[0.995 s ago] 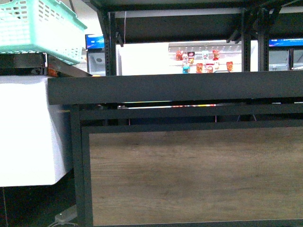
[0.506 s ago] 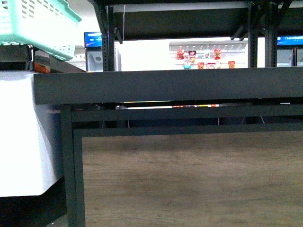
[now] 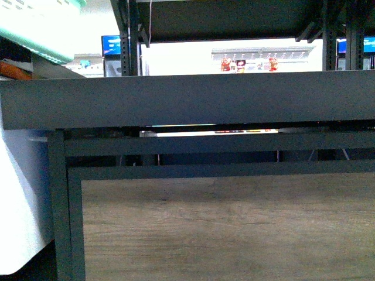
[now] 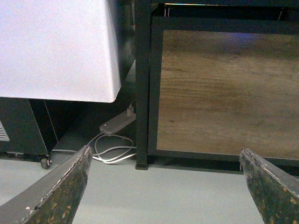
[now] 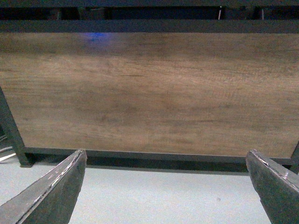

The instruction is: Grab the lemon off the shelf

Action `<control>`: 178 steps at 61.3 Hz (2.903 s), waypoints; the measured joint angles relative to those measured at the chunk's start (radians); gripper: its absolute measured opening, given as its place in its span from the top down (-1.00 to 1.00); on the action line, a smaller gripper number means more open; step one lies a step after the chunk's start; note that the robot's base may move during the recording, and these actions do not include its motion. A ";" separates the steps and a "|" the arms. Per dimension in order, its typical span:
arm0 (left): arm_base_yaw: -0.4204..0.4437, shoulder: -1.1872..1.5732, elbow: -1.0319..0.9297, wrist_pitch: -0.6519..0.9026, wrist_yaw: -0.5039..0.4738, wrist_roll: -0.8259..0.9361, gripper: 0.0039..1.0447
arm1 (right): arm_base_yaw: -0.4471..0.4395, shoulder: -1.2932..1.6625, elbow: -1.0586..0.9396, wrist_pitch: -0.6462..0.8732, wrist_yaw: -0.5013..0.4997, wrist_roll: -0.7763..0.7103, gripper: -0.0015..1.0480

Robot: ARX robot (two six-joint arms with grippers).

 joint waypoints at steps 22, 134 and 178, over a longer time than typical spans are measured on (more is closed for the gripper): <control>0.000 0.000 0.000 0.000 0.000 0.000 -0.86 | 0.000 0.000 0.000 0.000 0.000 0.000 -0.95; 0.000 0.000 0.000 0.000 0.000 0.000 -0.86 | 0.000 0.000 0.000 0.000 0.000 0.000 -0.95; 0.000 0.000 0.000 0.000 0.000 0.000 -0.86 | 0.000 0.000 0.000 0.000 0.001 0.001 -0.95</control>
